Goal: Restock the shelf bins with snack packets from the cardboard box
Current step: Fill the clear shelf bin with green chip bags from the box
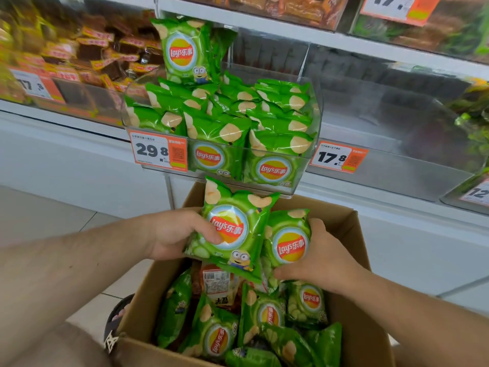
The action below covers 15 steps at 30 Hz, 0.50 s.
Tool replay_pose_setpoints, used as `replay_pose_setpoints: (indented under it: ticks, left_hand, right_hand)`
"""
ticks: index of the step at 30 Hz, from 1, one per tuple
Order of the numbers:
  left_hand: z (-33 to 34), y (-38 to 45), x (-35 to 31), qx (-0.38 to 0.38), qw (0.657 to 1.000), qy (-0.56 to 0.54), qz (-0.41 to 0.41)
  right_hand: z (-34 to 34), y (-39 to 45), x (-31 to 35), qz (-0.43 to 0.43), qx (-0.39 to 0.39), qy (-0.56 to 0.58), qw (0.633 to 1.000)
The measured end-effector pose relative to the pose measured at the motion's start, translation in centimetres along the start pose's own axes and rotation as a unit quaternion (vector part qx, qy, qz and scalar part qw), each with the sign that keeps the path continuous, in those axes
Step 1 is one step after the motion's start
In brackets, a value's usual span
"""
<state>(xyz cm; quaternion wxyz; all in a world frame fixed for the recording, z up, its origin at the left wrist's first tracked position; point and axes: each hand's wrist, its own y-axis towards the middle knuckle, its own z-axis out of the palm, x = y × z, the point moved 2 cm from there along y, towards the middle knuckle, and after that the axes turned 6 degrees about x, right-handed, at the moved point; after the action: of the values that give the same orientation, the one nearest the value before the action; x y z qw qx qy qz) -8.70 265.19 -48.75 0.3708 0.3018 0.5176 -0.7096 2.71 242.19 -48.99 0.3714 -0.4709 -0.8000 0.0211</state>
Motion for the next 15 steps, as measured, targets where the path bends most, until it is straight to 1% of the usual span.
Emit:
replay_pose_setpoints:
  ticks: [2,5,7,9,12,15]
  left_hand:
    - [0.7,-0.3,-0.1,0.039,0.998,-0.039,0.008]
    - [1.8,-0.7,-0.7,0.077,0.994,-0.074,0.030]
    - [2.1,-0.9,-1.5,0.078,0.992,-0.088,0.054]
    - [1.9,-1.0,-2.5,0.062,0.990,-0.090,0.090]
    - [1.9,-1.6,-4.2,0.058,0.983,-0.096,0.142]
    - [2.0,-2.5,-5.7,0.064,0.977,-0.080,0.187]
  right_hand:
    - [0.1,-0.7,1.6,-0.032,-0.023,0.049,0.998]
    - [-0.1,-0.9,3.2,-0.077,-0.084,0.097,0.989]
    - [-0.4,-0.8,4.0,-0.101,-0.084,0.156,0.979]
    - [-1.0,-0.8,4.5,-0.133,-0.042,0.230,0.963]
    - [-2.6,-0.8,5.3,-0.192,0.039,0.294,0.935]
    - [-4.3,-1.4,5.9,-0.244,0.115,0.393,0.879]
